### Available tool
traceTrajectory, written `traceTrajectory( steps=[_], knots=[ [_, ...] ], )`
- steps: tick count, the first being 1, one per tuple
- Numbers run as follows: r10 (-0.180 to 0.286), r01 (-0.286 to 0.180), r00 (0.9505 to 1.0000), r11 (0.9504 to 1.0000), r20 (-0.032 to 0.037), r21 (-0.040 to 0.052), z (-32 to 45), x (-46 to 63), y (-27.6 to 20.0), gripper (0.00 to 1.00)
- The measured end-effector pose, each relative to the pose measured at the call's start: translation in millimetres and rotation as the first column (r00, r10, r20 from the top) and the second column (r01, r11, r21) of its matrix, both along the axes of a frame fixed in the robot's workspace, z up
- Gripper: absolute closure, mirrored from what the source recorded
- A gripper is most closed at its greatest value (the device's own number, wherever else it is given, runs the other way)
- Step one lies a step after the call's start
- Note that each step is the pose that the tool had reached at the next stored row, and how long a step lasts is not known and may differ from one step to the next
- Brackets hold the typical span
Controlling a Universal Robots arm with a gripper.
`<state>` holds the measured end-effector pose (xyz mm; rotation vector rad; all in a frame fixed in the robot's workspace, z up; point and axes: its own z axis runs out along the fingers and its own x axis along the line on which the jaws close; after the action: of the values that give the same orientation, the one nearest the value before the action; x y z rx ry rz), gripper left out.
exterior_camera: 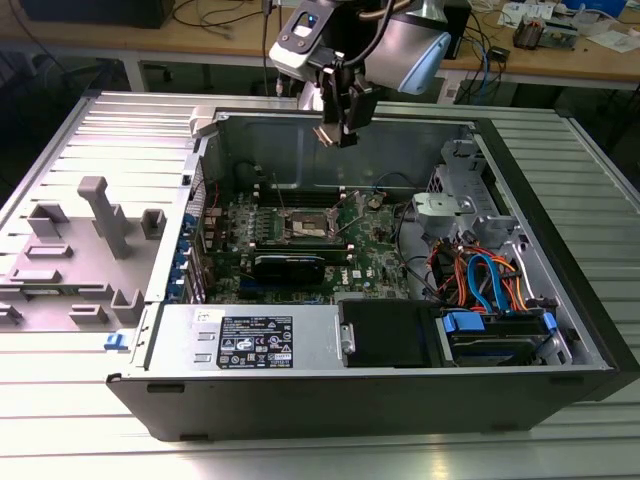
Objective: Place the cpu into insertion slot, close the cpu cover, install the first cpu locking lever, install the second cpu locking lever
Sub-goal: 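Place the cpu into insertion slot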
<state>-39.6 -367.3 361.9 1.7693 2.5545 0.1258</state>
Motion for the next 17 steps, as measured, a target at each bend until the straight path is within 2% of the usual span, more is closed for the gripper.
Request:
traceTrajectory(
  steps=[7,9,17],
  knots=[
    [-0.006,0.006,1.0000,1.0000,0.0000,0.0000,0.0,0.0,0.0,0.46],
    [-0.062,0.062,0.9981,0.9981,0.0000,0.0000,-0.3,0.0,0.0,0.46],
    [-0.120,0.120,0.9928,0.9928,-0.0001,-0.0001,-0.7,0.0,0.0,0.46]
  ],
)
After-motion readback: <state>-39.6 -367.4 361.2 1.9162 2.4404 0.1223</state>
